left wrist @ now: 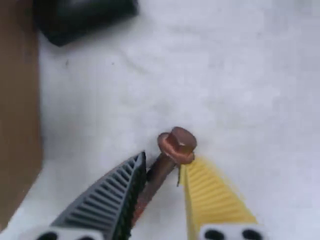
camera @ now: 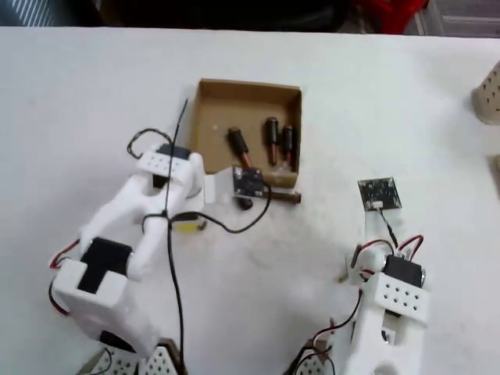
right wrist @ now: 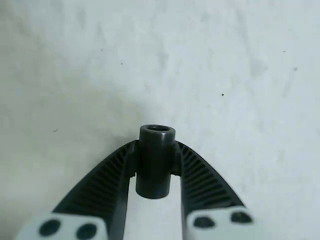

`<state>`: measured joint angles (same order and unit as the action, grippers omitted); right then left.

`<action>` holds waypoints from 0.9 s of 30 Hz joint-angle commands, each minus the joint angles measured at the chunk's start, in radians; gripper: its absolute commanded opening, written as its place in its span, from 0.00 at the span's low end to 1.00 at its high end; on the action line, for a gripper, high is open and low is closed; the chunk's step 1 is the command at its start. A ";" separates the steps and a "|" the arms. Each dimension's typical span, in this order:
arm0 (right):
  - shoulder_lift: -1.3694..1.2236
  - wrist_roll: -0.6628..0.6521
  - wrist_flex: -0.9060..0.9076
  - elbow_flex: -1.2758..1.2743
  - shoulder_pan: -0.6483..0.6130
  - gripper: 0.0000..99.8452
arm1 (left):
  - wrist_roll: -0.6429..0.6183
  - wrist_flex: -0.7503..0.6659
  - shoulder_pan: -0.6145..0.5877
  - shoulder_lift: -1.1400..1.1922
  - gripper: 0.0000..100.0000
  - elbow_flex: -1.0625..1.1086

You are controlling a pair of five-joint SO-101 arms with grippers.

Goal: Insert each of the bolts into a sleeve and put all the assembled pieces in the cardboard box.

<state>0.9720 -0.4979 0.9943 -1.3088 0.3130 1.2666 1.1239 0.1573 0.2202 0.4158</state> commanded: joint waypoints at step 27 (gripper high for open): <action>0.019 0.040 -0.036 0.008 -0.010 0.02 | -1.056 -0.304 -0.064 -0.305 0.02 0.219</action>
<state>0.9720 -0.4948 0.9759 -1.3088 0.3130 0.2693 0.9782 0.1051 0.0974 0.5294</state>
